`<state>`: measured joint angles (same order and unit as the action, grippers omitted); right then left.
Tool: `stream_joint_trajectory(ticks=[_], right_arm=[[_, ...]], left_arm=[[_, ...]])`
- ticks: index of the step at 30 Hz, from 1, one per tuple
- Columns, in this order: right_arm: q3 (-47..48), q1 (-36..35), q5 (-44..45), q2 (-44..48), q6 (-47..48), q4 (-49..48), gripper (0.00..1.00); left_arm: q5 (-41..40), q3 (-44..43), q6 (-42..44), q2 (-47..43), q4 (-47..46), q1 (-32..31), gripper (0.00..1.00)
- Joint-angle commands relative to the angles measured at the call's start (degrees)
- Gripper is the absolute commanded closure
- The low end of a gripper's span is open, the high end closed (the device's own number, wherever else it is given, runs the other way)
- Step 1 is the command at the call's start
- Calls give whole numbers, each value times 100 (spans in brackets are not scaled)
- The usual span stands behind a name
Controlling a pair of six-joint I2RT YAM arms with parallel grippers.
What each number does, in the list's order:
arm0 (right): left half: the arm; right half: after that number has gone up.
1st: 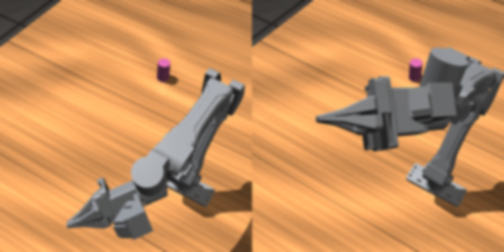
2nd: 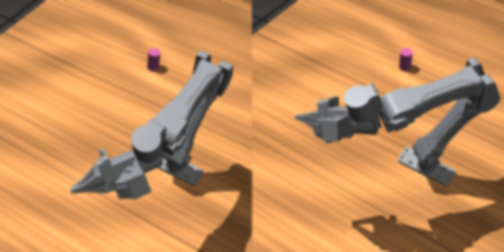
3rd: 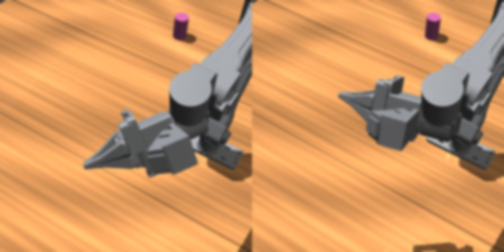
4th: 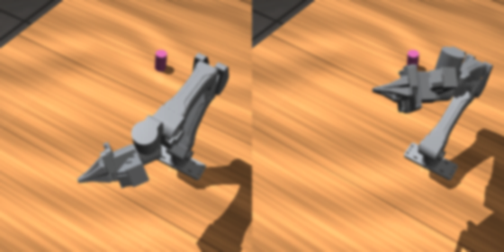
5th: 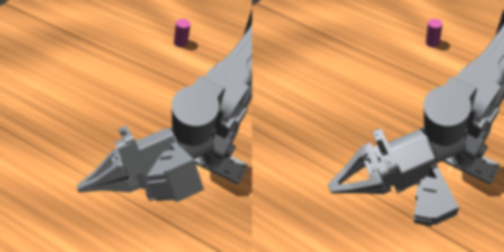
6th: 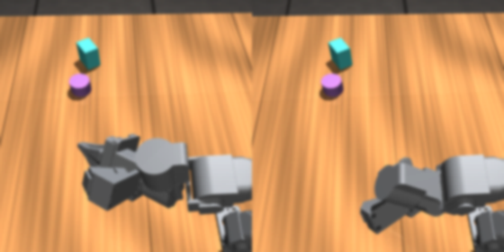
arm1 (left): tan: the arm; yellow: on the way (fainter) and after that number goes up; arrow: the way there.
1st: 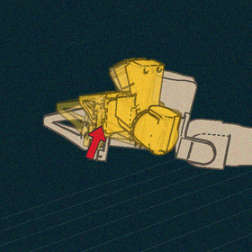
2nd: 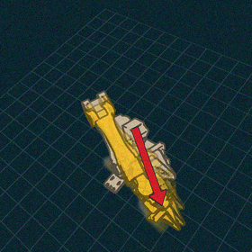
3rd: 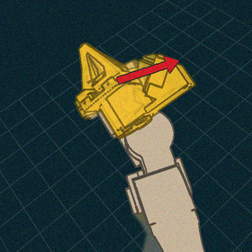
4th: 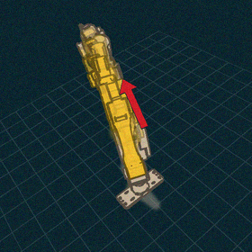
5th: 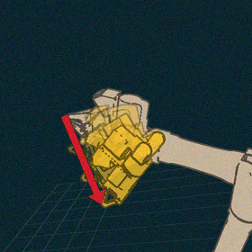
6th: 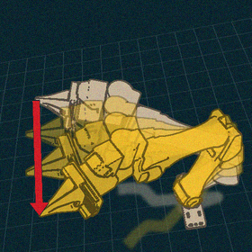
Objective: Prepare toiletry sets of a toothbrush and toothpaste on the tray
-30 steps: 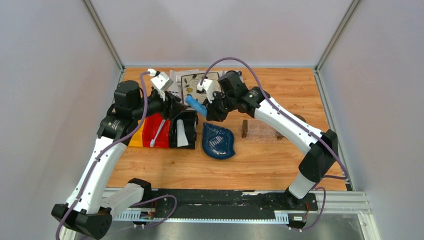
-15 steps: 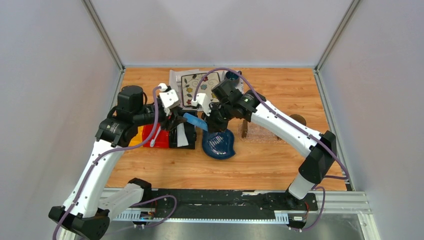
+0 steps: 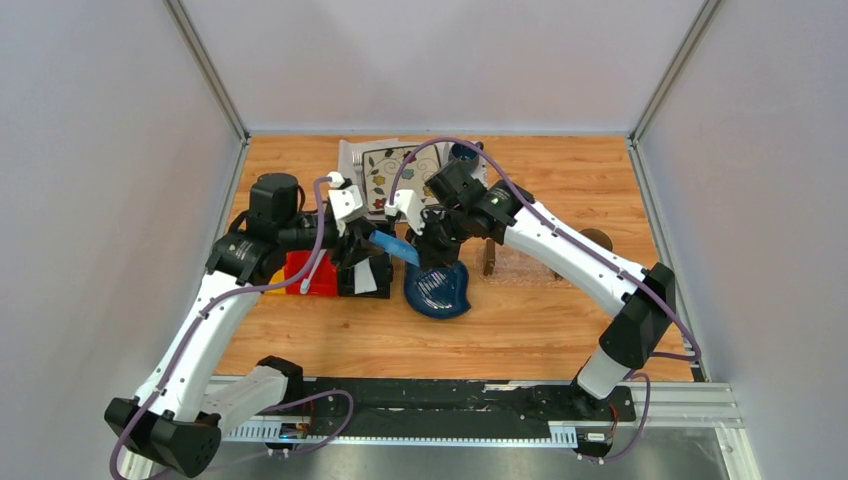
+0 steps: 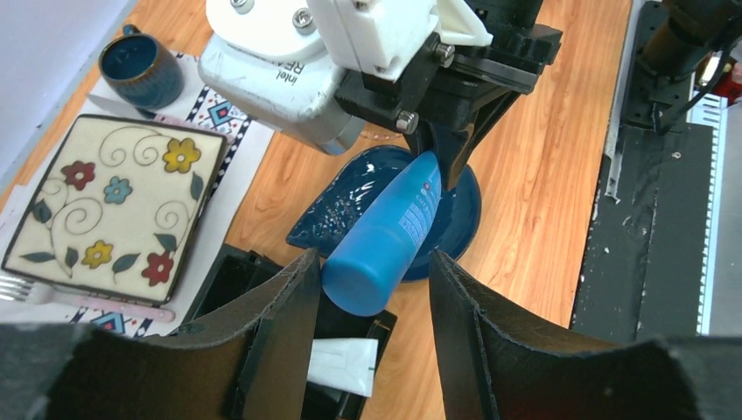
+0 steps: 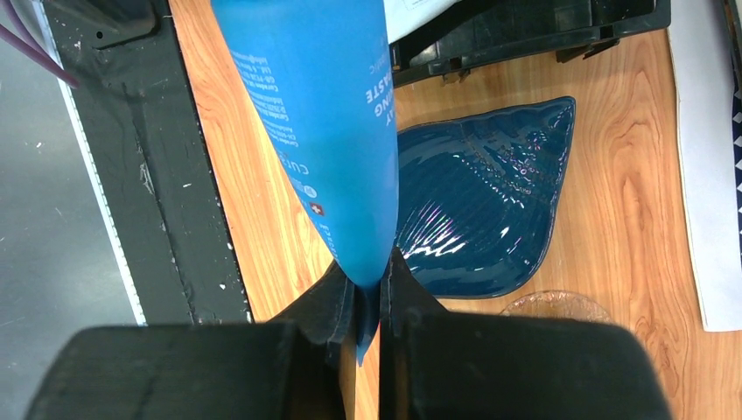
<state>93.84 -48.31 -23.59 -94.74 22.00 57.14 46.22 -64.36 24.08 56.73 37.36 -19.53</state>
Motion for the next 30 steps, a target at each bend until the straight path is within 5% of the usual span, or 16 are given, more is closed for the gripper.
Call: stream_joint_trajectory(ticks=[1, 12, 23, 26, 28, 30], right_arm=[[231, -73, -189, 237, 76, -265, 100], [213, -82, -277, 237, 147, -230, 100], [222, -90, -242, 263, 156, -291, 100], [222, -82, -172, 272, 147, -327, 100], [213, -82, -67, 298, 138, -336, 98], [213, -82, 47, 298, 138, -344, 89]], left_arm=[[546, 90, -131, 110, -361, -77, 43], [678, 204, 18, 303, -476, -130, 45], [977, 248, 9, 550, -353, -192, 60], [1021, 301, 1, 532, -362, -200, 78], [1021, 310, -43, 523, -370, -200, 100], [986, 345, -87, 488, -370, -200, 100]])
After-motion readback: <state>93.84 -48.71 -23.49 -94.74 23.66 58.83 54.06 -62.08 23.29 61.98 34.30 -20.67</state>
